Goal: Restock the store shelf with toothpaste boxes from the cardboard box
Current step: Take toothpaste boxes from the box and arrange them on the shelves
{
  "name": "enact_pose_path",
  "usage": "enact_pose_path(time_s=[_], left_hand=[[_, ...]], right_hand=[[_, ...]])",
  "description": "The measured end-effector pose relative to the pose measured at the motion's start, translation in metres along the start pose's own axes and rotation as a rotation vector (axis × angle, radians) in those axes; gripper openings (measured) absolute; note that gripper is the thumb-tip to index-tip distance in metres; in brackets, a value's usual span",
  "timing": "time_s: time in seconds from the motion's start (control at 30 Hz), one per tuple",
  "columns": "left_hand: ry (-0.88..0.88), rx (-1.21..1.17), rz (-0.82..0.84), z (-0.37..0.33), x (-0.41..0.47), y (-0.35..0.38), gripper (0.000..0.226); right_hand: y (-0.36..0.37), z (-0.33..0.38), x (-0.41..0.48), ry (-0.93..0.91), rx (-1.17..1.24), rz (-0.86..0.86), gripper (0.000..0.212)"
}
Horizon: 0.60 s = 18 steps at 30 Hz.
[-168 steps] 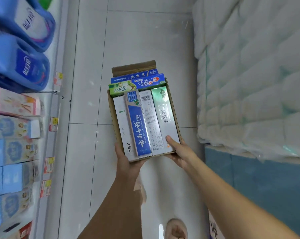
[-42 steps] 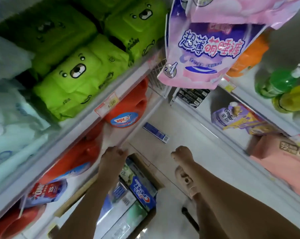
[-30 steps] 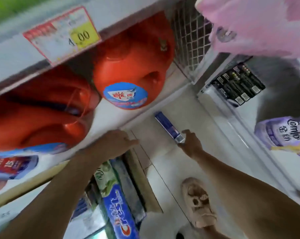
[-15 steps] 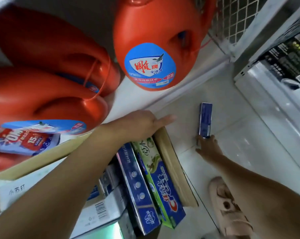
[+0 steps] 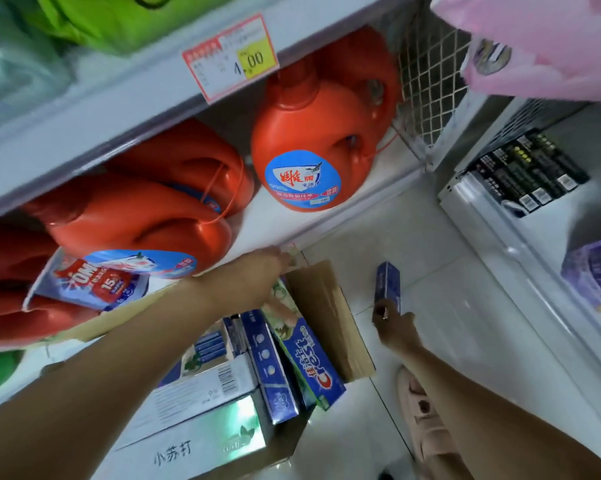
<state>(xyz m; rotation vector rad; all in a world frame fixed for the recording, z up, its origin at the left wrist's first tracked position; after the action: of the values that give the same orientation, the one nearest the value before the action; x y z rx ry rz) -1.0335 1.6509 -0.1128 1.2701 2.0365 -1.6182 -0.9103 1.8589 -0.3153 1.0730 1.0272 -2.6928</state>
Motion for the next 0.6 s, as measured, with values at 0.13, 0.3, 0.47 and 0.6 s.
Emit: enact_pose_path(time_s=[0.13,0.3,0.47,0.6], left_hand=[[-0.101,0.105,0.052,0.006,-0.027,-0.012,0.064],[-0.124,0.057,-0.044,0.005,-0.068,-0.032,0.039],[-0.176,-0.035,-0.121,0.006,-0.116,-0.044,0.036],[-0.288,-0.242,-0.23,0.012,-0.164,-0.052,0.018]], right_hand=[[-0.019,0.016,-0.028,0.002,0.129,0.007,0.013],[-0.037,0.049,-0.061,-0.05,0.348,0.043,0.011],[-0.05,0.078,-0.097,-0.086,0.48,0.071,0.02],[-0.076,0.103,-0.137,-0.173,0.465,0.066,0.019]])
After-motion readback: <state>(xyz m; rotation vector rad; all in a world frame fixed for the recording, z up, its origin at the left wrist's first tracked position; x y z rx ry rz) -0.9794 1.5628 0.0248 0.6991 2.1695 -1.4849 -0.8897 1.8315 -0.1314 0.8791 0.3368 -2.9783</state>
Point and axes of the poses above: each hand's wrist, its own x-axis towards the middle knuckle, its own y-axis out of the palm, z = x × y, the point moved 7 cm from there along x, towards the middle knuckle, and after that the axes turned 8 degrees about -y, right-handed, at the moved point
